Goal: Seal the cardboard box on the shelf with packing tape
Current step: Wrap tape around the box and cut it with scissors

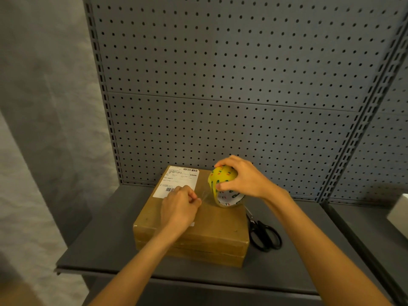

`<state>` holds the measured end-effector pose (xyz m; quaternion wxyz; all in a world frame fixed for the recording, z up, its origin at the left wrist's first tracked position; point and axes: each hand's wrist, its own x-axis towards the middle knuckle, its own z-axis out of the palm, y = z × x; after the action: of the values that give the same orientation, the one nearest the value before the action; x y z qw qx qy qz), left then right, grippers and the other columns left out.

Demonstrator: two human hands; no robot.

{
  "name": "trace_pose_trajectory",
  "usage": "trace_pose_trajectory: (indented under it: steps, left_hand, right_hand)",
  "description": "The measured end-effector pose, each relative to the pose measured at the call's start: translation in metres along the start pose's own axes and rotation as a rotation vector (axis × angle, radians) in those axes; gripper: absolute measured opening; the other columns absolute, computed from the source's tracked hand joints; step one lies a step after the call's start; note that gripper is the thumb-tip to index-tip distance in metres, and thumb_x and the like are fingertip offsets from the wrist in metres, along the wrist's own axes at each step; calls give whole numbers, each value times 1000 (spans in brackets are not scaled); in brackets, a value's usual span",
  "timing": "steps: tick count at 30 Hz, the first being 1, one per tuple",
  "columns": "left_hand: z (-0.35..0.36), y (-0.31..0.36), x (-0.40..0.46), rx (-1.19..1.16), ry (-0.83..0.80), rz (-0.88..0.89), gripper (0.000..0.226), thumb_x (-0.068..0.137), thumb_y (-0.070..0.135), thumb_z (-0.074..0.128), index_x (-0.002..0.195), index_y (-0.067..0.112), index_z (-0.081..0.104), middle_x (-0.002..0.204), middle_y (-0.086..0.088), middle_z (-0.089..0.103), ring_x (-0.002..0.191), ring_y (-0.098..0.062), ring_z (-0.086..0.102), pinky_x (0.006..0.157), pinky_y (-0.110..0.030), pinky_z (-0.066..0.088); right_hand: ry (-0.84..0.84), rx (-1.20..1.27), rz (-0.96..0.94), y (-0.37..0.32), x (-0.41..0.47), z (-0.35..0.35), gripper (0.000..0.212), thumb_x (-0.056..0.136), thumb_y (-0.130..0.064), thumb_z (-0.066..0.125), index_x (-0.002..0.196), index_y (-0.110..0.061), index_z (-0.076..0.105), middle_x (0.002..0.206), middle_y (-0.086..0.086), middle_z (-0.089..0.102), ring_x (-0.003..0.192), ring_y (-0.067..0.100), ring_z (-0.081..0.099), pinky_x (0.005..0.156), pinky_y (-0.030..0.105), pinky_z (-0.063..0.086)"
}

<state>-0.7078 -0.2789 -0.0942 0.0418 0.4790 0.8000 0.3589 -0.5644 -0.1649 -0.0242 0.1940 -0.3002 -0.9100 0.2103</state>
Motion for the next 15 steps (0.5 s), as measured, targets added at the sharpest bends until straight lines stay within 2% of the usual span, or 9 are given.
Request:
trace_pose_trajectory:
  steps: [4, 9, 15]
  left_hand:
    - [3, -3, -1, 111, -1, 19, 19, 89, 39, 59, 100, 23, 60, 109, 3, 57, 105, -16, 50, 87, -29, 40]
    - [2, -4, 1, 156, 6, -17, 31, 87, 42, 60, 103, 17, 51, 110, 0, 54, 105, -17, 47, 84, -27, 38]
    - [2, 3, 10, 170, -28, -79, 33, 88, 24, 55, 117, 9, 50, 120, -8, 54, 112, -24, 48, 88, -34, 41]
  right_hand:
    - [-49, -33, -31, -3, 4, 6, 56, 75, -33, 75, 126, -26, 52, 111, -6, 43, 108, 9, 37, 86, 24, 31]
    - [-35, -21, -40, -1, 3, 11, 55, 76, -31, 73, 125, -26, 49, 113, -8, 43, 110, 7, 33, 86, 24, 30]
    - [-12, -14, -48, 1, 1, 14, 54, 76, -31, 72, 124, -27, 48, 112, -9, 41, 110, 6, 32, 86, 25, 32]
